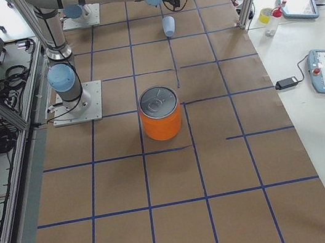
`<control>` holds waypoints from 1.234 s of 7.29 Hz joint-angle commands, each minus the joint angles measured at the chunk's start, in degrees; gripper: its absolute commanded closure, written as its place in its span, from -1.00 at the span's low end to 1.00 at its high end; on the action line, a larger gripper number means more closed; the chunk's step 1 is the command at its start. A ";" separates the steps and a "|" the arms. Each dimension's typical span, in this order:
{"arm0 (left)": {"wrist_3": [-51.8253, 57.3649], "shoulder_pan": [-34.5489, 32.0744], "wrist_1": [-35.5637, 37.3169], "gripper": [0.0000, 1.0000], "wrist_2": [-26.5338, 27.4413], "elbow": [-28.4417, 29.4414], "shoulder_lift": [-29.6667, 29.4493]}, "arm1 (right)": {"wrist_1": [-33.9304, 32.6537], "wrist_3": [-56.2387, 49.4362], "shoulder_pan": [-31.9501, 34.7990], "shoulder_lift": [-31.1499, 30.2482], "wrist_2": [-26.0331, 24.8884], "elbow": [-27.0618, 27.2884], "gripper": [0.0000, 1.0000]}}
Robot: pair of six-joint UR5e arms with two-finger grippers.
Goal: Flip cup
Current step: 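Open the right gripper and withdraw it while the left arm reaches toward the cup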
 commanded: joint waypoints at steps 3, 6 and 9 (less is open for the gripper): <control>0.38 -0.12 14.57 -1.00 -18.50 -0.17 -12.90 | 8.45 18.99 -3.62 -11.95 -8.48 0.46 -1.00; 0.30 -0.47 17.09 -1.00 -26.93 -0.17 -20.55 | 5.65 35.33 -4.32 -11.96 -17.19 0.46 -1.00; -0.05 -3.53 20.68 -1.00 -31.00 -0.09 -26.36 | 0.62 52.68 -4.33 -12.14 -18.15 0.55 -1.00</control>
